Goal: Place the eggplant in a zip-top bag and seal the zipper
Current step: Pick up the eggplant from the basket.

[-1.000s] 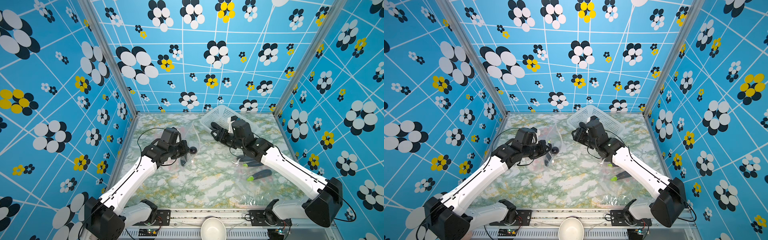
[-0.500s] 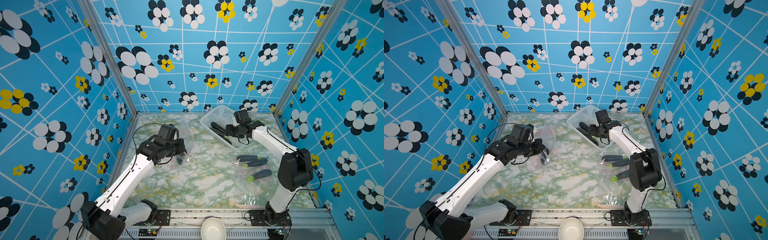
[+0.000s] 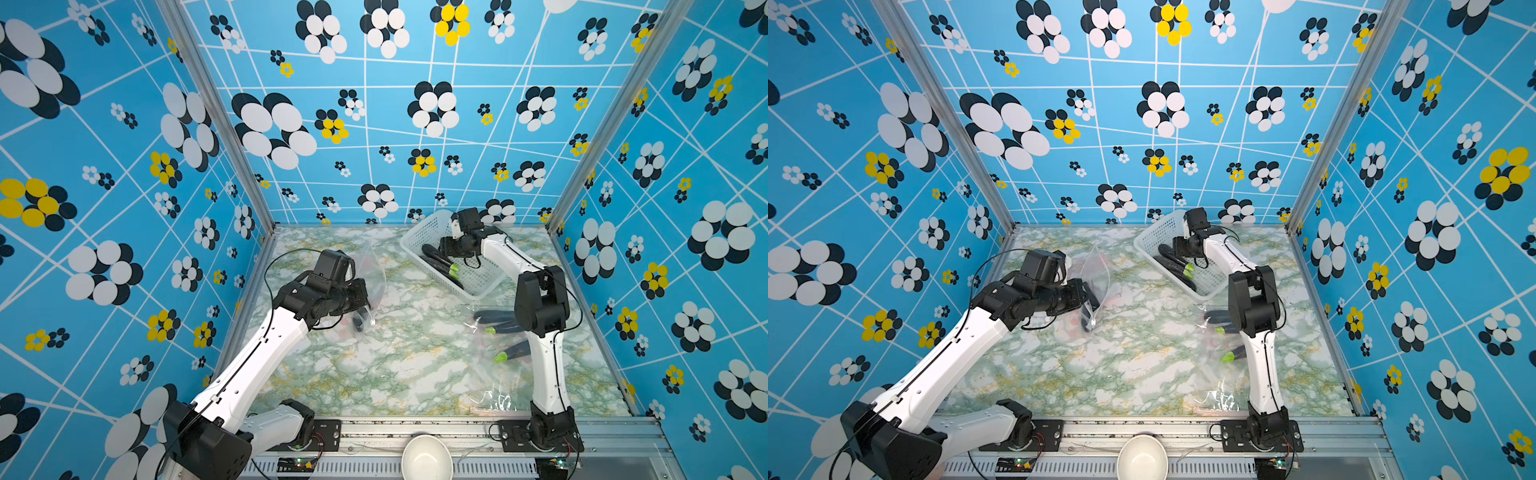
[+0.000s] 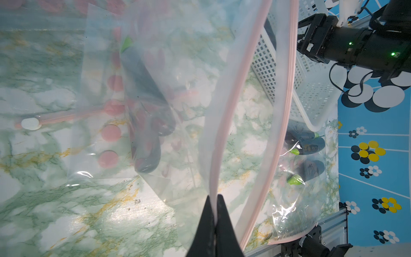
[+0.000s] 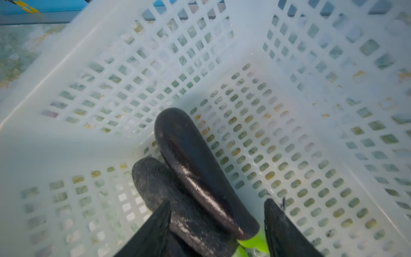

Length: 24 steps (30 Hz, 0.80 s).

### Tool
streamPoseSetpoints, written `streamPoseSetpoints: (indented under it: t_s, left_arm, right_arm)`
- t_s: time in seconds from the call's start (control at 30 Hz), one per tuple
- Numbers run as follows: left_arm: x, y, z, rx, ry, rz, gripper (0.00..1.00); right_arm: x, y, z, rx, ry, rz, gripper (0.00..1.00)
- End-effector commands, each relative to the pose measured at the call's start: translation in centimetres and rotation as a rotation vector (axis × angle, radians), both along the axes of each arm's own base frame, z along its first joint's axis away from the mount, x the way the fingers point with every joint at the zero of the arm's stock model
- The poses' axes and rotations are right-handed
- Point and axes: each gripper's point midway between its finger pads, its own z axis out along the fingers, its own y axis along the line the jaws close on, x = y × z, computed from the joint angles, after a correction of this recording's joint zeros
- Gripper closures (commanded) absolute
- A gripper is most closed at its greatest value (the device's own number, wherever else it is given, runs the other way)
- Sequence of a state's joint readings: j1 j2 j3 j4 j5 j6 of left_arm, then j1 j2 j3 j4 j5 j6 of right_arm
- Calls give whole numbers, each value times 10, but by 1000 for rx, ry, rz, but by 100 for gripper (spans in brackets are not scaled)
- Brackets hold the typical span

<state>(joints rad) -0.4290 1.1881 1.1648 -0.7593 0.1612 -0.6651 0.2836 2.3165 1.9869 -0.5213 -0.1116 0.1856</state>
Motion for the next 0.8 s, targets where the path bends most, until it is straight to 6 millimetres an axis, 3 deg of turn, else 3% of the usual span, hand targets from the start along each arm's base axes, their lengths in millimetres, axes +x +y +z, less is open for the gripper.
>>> streamPoseSetpoints:
  t_s: [0.0,0.27,0.5,0.77]
  left_arm:
    - [0,2,-3,-14,8,9,100]
    - [3,2,-6,-27,17,21,100]
    - [5,2,-8,-29,25,24,100]
    - [8,0,-10,-35,31,23,100]
  right_arm:
    - [3,4,-12,-18,35,50,33]
    - [16,9,-38,-16,66,50,35]
    - [24,0,-56,-27,88,4,41]
    - [24,-8,-51,-54,77,-22,57]
